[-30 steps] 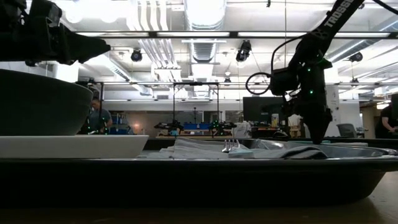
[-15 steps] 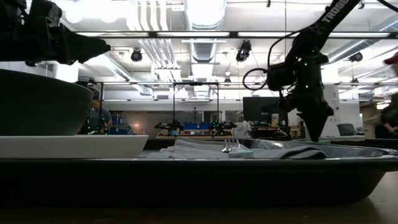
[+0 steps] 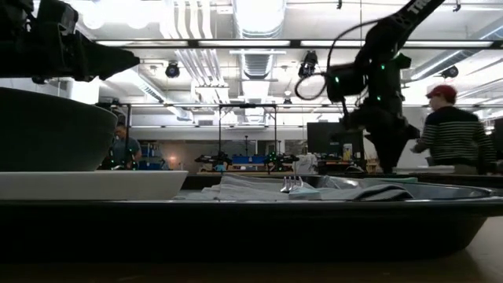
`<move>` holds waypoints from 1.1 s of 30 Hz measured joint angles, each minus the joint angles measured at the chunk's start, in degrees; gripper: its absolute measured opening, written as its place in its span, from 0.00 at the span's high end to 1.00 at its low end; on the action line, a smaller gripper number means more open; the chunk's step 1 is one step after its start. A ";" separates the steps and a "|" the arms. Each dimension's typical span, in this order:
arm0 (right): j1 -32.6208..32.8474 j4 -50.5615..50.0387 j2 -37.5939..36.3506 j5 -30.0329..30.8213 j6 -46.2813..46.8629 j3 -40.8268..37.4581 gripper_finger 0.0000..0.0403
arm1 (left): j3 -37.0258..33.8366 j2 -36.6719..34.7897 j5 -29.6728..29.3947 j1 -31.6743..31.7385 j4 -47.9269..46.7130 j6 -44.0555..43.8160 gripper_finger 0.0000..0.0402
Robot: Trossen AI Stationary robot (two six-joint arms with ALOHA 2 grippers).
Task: Set up tray
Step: Put the green patterned knife on the gray napkin to the left of the green patterned fork
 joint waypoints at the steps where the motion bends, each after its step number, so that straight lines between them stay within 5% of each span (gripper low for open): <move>1: 1.09 -0.07 -0.30 -0.03 1.53 0.41 0.97 | 0.00 0.00 0.00 0.00 -0.01 0.00 0.51; 20: 27.72 0.16 -0.07 2.45 36.41 11.31 0.97 | 0.00 4.22 -0.02 0.02 -3.03 -1.37 0.51; 33: 39.11 0.00 15.82 3.71 53.38 28.22 0.97 | 0.81 3.93 -0.04 0.02 -2.69 -5.12 0.51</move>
